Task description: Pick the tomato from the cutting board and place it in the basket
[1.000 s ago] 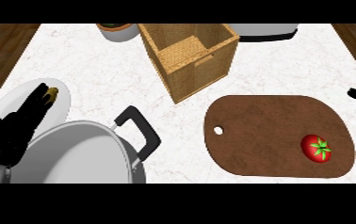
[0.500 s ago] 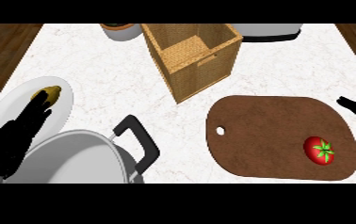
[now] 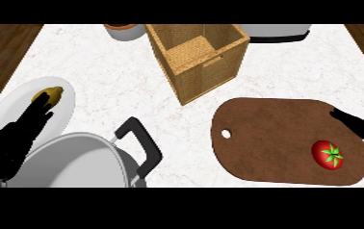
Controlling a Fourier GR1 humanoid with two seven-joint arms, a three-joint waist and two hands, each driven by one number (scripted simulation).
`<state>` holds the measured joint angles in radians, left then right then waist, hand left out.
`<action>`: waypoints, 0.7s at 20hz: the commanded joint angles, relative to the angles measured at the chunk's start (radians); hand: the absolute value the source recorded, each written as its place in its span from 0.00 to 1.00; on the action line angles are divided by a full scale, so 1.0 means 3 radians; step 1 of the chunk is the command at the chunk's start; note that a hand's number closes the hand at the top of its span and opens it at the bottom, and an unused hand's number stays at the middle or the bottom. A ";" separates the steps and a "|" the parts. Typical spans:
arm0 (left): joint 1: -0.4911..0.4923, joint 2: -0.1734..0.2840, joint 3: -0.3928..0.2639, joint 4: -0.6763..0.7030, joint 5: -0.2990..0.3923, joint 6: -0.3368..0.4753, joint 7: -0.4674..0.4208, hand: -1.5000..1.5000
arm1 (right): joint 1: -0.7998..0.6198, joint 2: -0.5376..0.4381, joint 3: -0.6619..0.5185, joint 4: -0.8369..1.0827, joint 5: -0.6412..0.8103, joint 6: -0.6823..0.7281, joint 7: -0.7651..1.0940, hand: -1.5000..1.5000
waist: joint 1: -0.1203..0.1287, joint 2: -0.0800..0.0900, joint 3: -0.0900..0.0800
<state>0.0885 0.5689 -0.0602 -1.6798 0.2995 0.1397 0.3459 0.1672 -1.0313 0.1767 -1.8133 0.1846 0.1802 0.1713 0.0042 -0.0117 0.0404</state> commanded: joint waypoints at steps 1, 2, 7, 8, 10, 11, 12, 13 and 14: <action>0.0305 -0.0444 -0.0389 0.0311 -0.0042 0.0037 -0.0075 0.50 | -0.0117 0.0062 0.0070 0.0193 0.0087 0.0032 0.0106 0.00 | 0.0068 0.0087 -0.0141; 0.0287 -0.0423 -0.0338 0.0368 0.0008 0.0001 -0.0076 0.50 | -0.0031 0.0087 0.0141 0.0206 0.0193 -0.0015 0.0023 0.00 | 0.0021 0.0081 -0.0140; 0.0197 -0.0544 -0.0483 0.0298 -0.0090 0.0167 0.0012 0.50 | -0.0161 0.0174 0.0171 0.0283 0.0209 0.0010 0.0017 0.00 | -0.0005 0.0086 -0.0136; 0.0333 -0.0469 -0.0419 0.0356 -0.0053 0.0077 -0.0053 0.50 | -0.0099 0.0239 0.0261 0.0226 0.0286 -0.0044 0.0042 0.00 | 0.0006 0.0076 -0.0141; 0.0198 -0.0427 -0.0316 0.0385 0.0035 0.0064 0.0003 0.50 | -0.0151 0.0277 0.0262 0.0211 0.0289 -0.0046 0.0017 0.00 | -0.0027 0.0072 -0.0140; 0.0266 -0.0492 -0.0381 0.0375 -0.0054 0.0127 -0.0109 0.50 | -0.0176 0.0304 0.0272 0.0293 0.0332 -0.0071 0.0013 0.00 | -0.0001 0.0076 -0.0140; 0.0209 -0.0461 -0.0389 0.0368 -0.0027 0.0124 0.0021 0.50 | -0.0172 0.0274 0.0255 0.0304 0.0352 -0.0069 -0.0030 0.00 | -0.0037 0.0076 -0.0138; 0.0168 -0.0409 -0.0342 0.0376 -0.0003 0.0079 -0.0005 0.50 | -0.0190 0.0362 0.0304 0.0400 0.0366 -0.0083 -0.0014 0.00 | -0.0015 0.0080 -0.0137; 0.0280 -0.0460 -0.0426 0.0346 -0.0025 0.0099 -0.0007 0.50 | -0.0175 0.0398 0.0313 0.0426 0.0399 -0.0137 -0.0052 0.00 | -0.0008 0.0079 -0.0136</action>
<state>0.0920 0.5679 -0.0702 -1.6816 0.2916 0.1609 0.3457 0.1204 -0.9445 0.2538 -1.7223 0.2776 0.1613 0.1725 0.0040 -0.0138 0.0428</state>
